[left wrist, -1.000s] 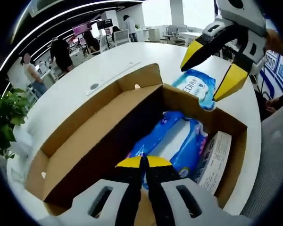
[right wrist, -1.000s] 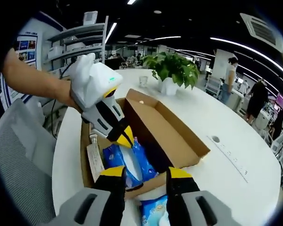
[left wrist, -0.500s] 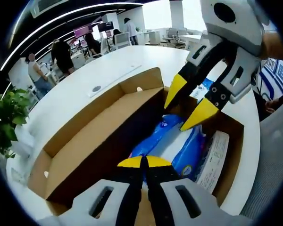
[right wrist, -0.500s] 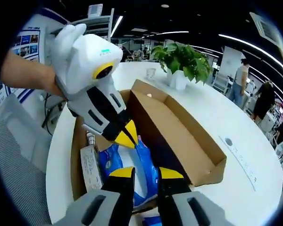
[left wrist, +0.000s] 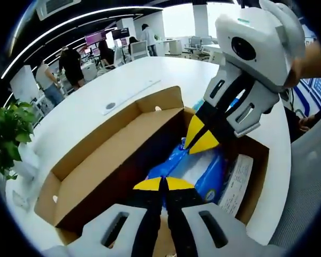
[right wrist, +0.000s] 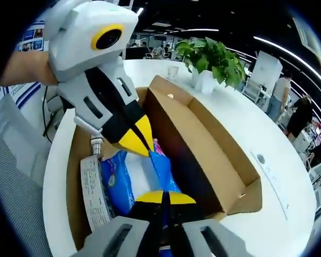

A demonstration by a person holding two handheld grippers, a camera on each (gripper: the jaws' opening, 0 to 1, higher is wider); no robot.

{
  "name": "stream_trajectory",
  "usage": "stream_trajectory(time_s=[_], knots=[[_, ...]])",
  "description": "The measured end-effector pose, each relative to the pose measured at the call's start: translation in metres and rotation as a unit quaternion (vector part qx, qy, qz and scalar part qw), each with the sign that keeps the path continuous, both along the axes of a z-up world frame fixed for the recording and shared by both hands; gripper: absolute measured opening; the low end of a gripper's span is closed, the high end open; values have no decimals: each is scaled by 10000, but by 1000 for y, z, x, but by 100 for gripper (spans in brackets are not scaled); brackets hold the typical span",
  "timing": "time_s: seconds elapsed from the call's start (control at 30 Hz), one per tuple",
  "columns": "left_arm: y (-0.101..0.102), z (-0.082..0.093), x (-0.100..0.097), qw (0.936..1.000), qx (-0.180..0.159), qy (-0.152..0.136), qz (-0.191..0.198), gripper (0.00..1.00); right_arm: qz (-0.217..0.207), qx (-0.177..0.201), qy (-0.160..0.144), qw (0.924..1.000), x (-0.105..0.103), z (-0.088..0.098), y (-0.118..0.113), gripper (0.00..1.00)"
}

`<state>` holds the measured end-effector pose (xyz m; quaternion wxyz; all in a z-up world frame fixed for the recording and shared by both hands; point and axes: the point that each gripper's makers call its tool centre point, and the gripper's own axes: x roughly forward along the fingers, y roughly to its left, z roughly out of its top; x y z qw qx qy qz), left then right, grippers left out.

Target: Operate the shoe box by opening the lid, removing the specified soft item, and placing it in the target area until the item is outside and the box remains undamaged.

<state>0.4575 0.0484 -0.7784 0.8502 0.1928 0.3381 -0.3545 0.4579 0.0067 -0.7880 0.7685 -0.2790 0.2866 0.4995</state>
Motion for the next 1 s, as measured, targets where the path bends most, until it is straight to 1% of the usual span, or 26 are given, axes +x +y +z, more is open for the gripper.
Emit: stream_trajectory(time_s=[0.17,0.33,0.43,0.5,0.6,1.0], knots=[[2,5,0,10000,-38,-58,15,0,-80,138,-70,9998,3,10,1,0],[2,16,-2,9999,-61,-130,34,0,-147,262,-129,9995,4,22,2,0],[2,25,-4,9998,-68,-201,36,0,-145,313,-166,9993,3,29,3,0],[3,27,-3,9997,-80,-227,39,0,-146,354,-182,9991,2,35,4,0],[3,37,-6,9995,-72,-298,29,0,-155,416,-214,9988,1,44,5,0],[1,66,-11,9988,-112,-486,-6,0,-127,515,-408,9978,-2,75,4,0]])
